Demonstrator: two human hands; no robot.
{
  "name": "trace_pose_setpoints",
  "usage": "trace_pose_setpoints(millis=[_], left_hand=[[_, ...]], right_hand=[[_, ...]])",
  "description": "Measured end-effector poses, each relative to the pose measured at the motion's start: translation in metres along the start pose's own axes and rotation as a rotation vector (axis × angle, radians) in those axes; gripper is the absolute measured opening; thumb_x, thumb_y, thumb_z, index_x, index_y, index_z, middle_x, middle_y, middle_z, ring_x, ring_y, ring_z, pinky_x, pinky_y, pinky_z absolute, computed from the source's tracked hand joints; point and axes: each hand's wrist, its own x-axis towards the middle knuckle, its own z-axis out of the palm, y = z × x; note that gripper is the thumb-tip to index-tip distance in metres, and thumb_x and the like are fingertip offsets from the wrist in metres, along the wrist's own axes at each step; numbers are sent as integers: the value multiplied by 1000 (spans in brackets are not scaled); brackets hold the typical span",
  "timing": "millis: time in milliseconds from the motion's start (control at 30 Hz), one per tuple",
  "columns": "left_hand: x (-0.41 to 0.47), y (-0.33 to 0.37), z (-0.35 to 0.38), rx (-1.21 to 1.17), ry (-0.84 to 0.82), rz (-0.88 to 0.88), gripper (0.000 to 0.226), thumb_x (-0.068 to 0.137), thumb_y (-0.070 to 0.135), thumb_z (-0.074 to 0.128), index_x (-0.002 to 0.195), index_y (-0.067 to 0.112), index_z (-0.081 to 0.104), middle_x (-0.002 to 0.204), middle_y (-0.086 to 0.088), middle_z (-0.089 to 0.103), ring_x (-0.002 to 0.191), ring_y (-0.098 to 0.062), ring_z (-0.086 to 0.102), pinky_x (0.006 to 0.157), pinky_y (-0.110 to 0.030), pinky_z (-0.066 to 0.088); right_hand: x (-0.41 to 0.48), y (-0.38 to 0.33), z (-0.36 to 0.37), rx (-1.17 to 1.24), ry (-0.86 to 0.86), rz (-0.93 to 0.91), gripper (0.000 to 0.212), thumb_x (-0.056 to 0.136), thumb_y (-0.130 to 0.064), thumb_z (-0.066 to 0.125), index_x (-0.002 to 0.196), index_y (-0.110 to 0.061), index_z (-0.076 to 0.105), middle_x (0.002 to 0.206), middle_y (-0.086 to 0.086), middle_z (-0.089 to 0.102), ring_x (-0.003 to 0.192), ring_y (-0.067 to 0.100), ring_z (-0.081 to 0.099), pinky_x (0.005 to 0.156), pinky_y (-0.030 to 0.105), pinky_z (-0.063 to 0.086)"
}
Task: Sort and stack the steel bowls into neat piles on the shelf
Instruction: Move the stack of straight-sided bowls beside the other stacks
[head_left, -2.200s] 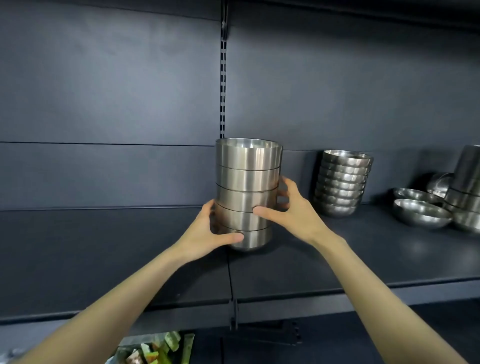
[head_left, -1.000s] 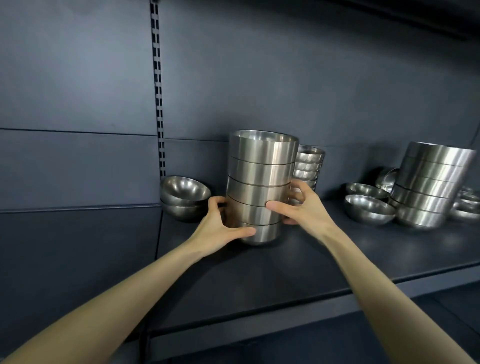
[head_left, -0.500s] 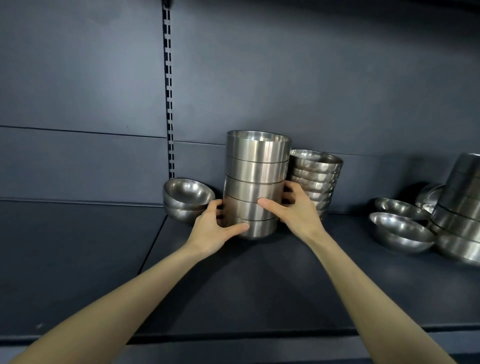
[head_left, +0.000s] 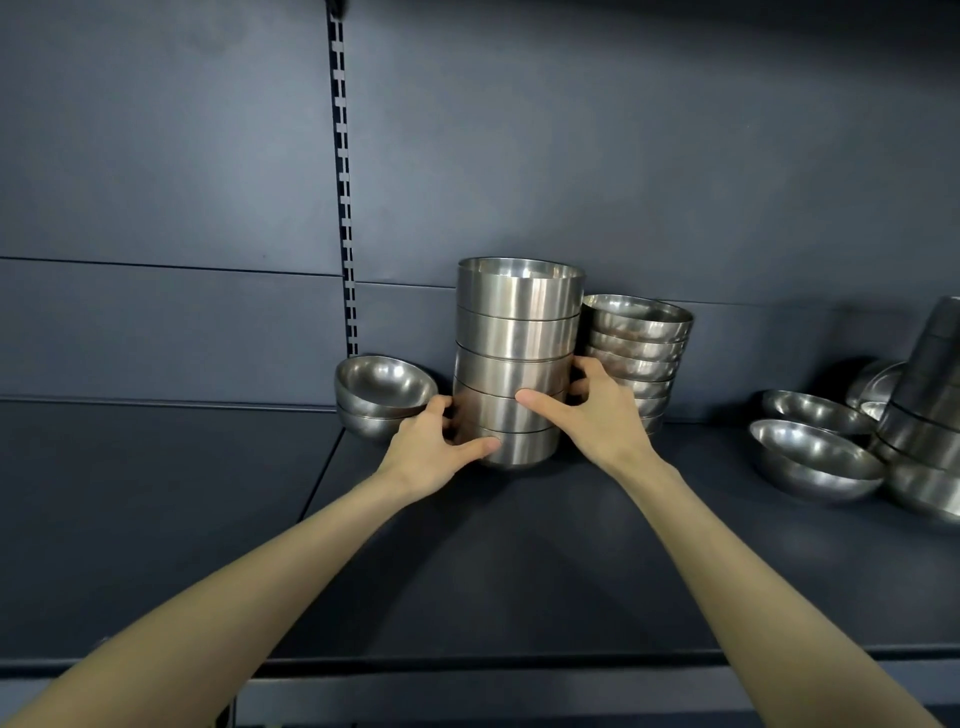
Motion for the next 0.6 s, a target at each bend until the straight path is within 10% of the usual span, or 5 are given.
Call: trace_pose_setpoints(millis=[600], left_hand=[[-19, 7, -123, 628, -135, 385, 54, 87, 47, 62, 132, 22, 48, 129, -5, 52, 121, -26, 47, 98, -39, 41]], right_hand=[[-55, -73, -1, -594, -38, -136, 59, 88, -30, 67, 140, -11, 43, 141, 10, 44, 123, 28, 49, 99, 41, 44]])
